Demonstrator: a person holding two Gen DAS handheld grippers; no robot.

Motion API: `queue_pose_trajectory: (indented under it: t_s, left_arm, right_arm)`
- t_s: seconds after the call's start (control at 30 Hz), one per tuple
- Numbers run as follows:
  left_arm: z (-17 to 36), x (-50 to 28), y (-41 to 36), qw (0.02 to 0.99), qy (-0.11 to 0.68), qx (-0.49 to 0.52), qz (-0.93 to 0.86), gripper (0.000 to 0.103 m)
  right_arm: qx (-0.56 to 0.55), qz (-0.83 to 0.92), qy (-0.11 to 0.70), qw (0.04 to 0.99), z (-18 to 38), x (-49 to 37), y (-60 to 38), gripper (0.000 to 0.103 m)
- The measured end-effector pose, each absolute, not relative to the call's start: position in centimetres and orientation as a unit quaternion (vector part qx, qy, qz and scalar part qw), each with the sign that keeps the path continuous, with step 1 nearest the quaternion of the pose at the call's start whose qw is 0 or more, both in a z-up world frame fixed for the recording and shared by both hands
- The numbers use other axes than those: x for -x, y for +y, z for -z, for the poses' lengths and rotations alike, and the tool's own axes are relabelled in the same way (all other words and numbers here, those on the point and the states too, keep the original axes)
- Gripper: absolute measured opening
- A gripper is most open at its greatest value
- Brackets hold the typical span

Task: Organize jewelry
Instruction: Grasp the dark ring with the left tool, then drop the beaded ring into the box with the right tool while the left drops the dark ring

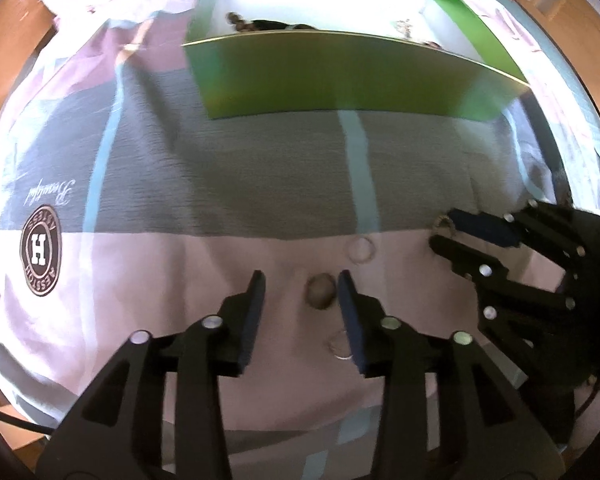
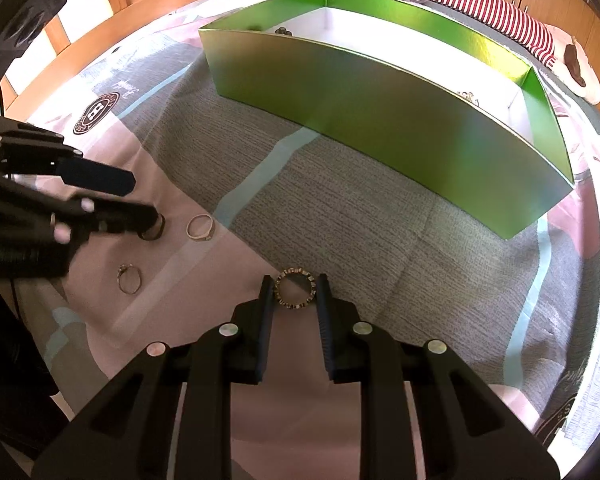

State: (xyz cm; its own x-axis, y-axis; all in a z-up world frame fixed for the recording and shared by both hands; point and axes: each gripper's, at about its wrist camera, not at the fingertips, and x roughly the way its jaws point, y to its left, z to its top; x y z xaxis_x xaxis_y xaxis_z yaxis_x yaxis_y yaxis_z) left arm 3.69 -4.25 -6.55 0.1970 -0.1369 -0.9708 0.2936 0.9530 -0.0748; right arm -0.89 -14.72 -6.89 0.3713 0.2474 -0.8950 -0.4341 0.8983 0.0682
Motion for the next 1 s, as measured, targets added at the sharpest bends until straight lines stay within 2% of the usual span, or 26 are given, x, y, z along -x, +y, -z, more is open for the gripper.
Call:
queue_pose_trajectory:
  t_s: [0.23, 0.37, 0.73, 1.0]
  left_arm:
    - [8.6, -3.2, -6.3, 0.765, 0.621, -0.114, 0.130, 0.044]
    - [8.4, -2.8, -7.2, 0.771, 0.611, -0.125, 0.130, 0.019]
    - [6.3, -3.2, -5.3, 0.789, 0.594, -0.101, 0.121, 0.019]
    - [2.7, -3.9, -6.0, 0.828, 0.542, -0.112, 0.086, 0.019]
  right_arm:
    - [0.092, -0.210, 0.520, 0.823, 6.9, 1.0, -14.8, 0.022]
    - [0.094, -0.210, 0.518, 0.824, 7.0, 1.0, -14.8, 0.022]
    - [0.087, -0.194, 0.496, 0.842, 5.8, 0.9, -15.2, 0.021]
    - [0.060, -0.168, 0.472, 0.863, 3.3, -0.3, -17.3, 0.021]
